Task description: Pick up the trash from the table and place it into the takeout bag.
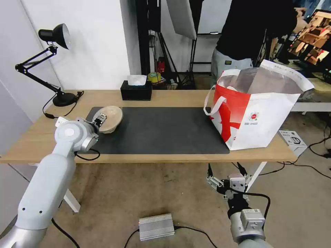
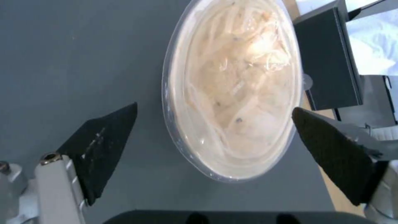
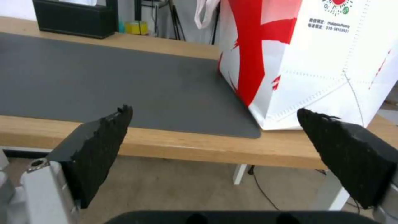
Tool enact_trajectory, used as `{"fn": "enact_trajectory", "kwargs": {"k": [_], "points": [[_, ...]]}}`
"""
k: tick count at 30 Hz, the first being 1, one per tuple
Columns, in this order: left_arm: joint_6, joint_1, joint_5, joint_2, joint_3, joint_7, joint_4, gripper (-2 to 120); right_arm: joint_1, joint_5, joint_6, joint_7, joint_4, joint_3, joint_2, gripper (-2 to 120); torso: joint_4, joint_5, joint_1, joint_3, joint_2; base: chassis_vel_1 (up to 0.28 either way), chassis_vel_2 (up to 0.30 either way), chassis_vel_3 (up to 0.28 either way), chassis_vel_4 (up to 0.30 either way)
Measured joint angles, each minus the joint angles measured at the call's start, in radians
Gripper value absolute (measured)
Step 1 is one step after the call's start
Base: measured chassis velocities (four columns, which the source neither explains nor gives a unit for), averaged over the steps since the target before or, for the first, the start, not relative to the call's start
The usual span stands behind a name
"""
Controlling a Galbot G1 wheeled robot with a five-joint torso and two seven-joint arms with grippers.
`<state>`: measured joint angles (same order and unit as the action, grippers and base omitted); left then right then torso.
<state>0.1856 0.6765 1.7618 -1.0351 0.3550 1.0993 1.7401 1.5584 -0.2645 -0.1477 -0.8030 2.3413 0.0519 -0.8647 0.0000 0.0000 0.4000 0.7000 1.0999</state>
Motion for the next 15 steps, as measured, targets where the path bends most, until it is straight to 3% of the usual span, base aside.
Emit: {"fn": "enact_trajectory", "kwargs": {"k": [15], "points": [[0.010, -0.043, -0.017, -0.025, -0.020, -0.010, -0.068, 100, 0.000, 0.000, 0.000, 0.000, 0.000, 0.000, 0.000, 100, 0.0000, 0.0001, 0.000, 0.000, 0.000, 0.000, 0.000, 0.000, 0.000]]}}
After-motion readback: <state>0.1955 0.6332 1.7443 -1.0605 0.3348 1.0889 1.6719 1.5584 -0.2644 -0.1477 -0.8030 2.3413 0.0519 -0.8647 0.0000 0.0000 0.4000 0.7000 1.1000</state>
